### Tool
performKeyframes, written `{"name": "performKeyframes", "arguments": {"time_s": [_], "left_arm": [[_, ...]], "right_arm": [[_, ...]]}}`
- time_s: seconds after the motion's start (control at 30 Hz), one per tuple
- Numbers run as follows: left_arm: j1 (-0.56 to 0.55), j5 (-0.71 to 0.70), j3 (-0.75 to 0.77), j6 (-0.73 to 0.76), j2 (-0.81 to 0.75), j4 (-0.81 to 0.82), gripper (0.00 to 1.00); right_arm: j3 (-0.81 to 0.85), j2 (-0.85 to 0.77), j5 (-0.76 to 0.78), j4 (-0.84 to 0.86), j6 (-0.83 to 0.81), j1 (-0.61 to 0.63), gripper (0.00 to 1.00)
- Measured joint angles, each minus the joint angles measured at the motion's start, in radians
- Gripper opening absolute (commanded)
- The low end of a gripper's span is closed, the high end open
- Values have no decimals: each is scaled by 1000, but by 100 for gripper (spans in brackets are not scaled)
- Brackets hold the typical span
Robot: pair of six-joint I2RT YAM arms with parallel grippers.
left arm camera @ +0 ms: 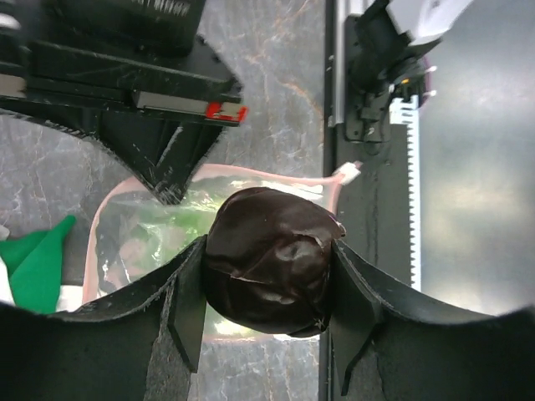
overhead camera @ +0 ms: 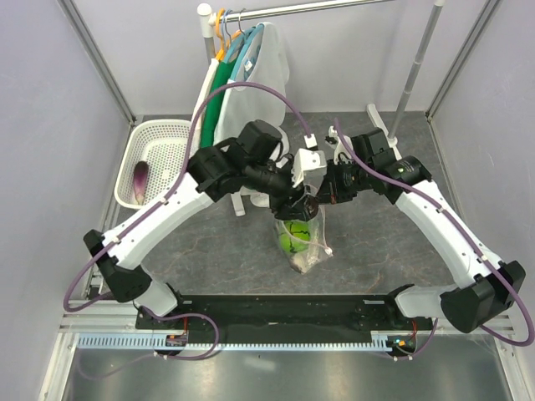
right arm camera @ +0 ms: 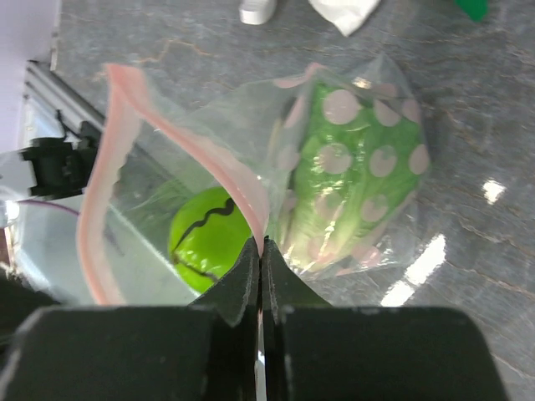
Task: Place the food in the zip-top bag and seal the zipper
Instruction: Place the fake fruit in the zipper food storage bag.
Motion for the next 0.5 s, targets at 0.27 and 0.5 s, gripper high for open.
{"name": "performKeyframes", "arguments": {"time_s": [0.27,0.5], "left_arm": [[-10,-204,-68,-15,40,34,95],[35,-267,-60,-22,28,25,100]], "right_arm": [[27,-3,-81,-24,4,0,0],[31,-15,-103,-44,4,0,0]]}}
